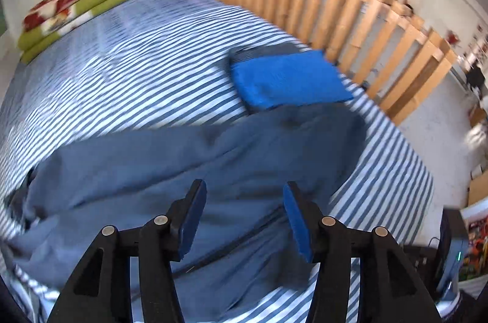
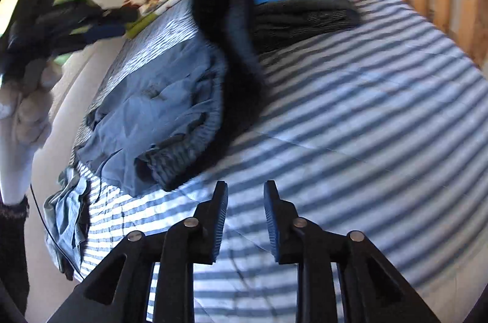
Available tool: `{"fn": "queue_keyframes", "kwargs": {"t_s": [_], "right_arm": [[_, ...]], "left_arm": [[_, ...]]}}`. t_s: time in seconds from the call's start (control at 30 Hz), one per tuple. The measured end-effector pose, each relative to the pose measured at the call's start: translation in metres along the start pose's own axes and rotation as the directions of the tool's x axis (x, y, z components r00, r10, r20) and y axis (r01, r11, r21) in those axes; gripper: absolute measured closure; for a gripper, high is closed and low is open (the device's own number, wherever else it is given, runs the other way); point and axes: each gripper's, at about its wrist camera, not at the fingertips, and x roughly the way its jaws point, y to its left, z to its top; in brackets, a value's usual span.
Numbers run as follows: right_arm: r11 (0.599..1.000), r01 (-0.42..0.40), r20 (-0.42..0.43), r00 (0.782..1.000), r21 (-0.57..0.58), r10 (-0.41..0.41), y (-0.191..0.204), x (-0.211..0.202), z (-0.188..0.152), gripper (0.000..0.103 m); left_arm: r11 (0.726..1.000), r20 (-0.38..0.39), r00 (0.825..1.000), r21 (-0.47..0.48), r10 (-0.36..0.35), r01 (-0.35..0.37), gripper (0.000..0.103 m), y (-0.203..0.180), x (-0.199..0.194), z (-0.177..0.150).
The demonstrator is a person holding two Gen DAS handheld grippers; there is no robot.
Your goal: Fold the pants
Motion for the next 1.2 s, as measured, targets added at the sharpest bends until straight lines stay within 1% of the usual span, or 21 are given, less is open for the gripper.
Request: {"fn": "queue_keyframes", "kwargs": {"t_s": [0.03, 0.1, 0.13, 0.2, 0.27, 0.33, 0.4, 0.47, 0.57, 0.63, 0.73, 0.77, 0.8, 0.83, 0.87, 0.9, 1.0, 1.1, 1.13, 1.17, 1.2], "right_arm": [[1.000, -0.021, -0.010, 1.000, -0.013, 0.021, 0.010, 0.009, 0.003, 0.071], [0.998, -0.053, -0.021, 0.998, -0.044, 0.052, 0.025, 0.024, 0.007, 0.058], [0.997, -0.053, -0.026, 0.998, -0.064, 0.052, 0.035, 0.032, 0.009, 0.056], [0.995, -0.051, -0.036, 0.998, -0.084, 0.049, 0.052, 0.045, 0.012, 0.055], [0.992, -0.055, -0.051, 0.998, -0.116, 0.049, 0.068, 0.059, 0.013, 0.050], [0.989, 0.001, -0.063, 0.998, -0.145, -0.010, 0.081, 0.072, 0.013, 0.050], [0.988, 0.034, -0.080, 0.996, -0.152, -0.047, 0.089, 0.080, 0.011, 0.049], [0.982, 0.067, -0.079, 0.994, -0.175, -0.082, 0.097, 0.081, 0.006, 0.049], [0.969, 0.106, -0.074, 0.989, -0.223, -0.125, 0.101, 0.073, -0.007, 0.048], [0.962, 0.140, -0.062, 0.985, -0.235, -0.159, 0.101, 0.074, -0.014, 0.044], [0.952, 0.180, -0.074, 0.976, -0.249, -0.204, 0.103, 0.086, -0.014, 0.044], [0.951, 0.179, -0.068, 0.977, -0.252, -0.202, 0.106, 0.089, -0.012, 0.044], [0.948, 0.176, -0.063, 0.978, -0.266, -0.199, 0.109, 0.093, -0.010, 0.049], [0.940, 0.187, -0.055, 0.976, -0.286, -0.211, 0.113, 0.097, -0.009, 0.059], [0.926, 0.218, -0.052, 0.968, -0.308, -0.245, 0.117, 0.101, -0.008, 0.087], [0.916, 0.232, -0.059, 0.962, -0.326, -0.265, 0.120, 0.103, -0.006, 0.092], [0.891, 0.269, 0.001, 0.957, -0.365, -0.289, 0.124, 0.084, -0.004, 0.097], [0.861, 0.335, 0.086, 0.941, -0.382, -0.328, 0.117, 0.048, -0.003, 0.097], [0.857, 0.353, 0.110, 0.935, -0.374, -0.337, 0.109, 0.032, -0.001, 0.097], [0.858, 0.370, 0.130, 0.929, -0.357, -0.347, 0.101, 0.015, 0.000, 0.097], [0.858, 0.388, 0.146, 0.921, -0.337, -0.360, 0.093, 0.001, 0.001, 0.097]], "left_arm": [[0.999, 0.001, 1.000, -0.035, 0.023, -0.023, 0.046, 0.023, -0.008, -0.014], [0.992, -0.013, 0.998, -0.109, 0.064, -0.065, 0.046, 0.071, -0.019, -0.048], [0.981, -0.034, 0.996, -0.173, 0.079, -0.084, 0.044, 0.100, -0.021, -0.070], [0.954, -0.089, 0.994, -0.287, 0.065, -0.088, 0.043, 0.149, -0.018, -0.110], [0.908, -0.136, 0.988, -0.402, 0.072, -0.121, 0.043, 0.193, -0.014, -0.150], [0.862, -0.162, 0.983, -0.481, 0.091, -0.159, 0.043, 0.229, -0.012, -0.181], [0.798, -0.155, 0.985, -0.583, 0.073, -0.151, 0.043, 0.263, -0.010, -0.205], [0.740, -0.145, 0.987, -0.657, 0.064, -0.144, 0.043, 0.289, -0.009, -0.217], [0.683, -0.107, 0.993, -0.723, 0.043, -0.107, 0.042, 0.314, -0.005, -0.221], [0.655, -0.081, 0.997, -0.753, 0.016, -0.072, 0.037, 0.325, 0.002, -0.220], [0.615, -0.055, 0.998, -0.786, 0.026, -0.059, 0.037, 0.334, 0.011, -0.213], [0.608, -0.038, 0.998, -0.791, 0.052, -0.061, 0.047, 0.336, 0.009, -0.209], [0.599, -0.034, 0.998, -0.798, 0.054, -0.060, 0.060, 0.338, 0.008, -0.207], [0.587, -0.036, 0.999, -0.808, 0.040, -0.053, 0.097, 0.340, 0.008, -0.206], [0.571, -0.030, 0.999, -0.820, 0.028, -0.041, 0.101, 0.342, 0.006, -0.206], [0.567, -0.010, 1.000, -0.823, 0.028, -0.024, 0.101, 0.342, 0.001, -0.207], [0.595, 0.017, 0.998, -0.804, 0.060, -0.022, 0.102, 0.334, -0.027, -0.209], [0.638, 0.063, 0.996, -0.770, 0.069, 0.004, 0.102, 0.315, -0.063, -0.214], [0.656, 0.075, 0.995, -0.754, 0.069, 0.011, 0.102, 0.309, -0.074, -0.215], [0.670, 0.090, 0.994, -0.742, 0.065, 0.023, 0.102, 0.299, -0.088, -0.230], [0.684, 0.116, 0.992, -0.727, 0.044, 0.054, 0.102, 0.283, -0.097, -0.234]]}}
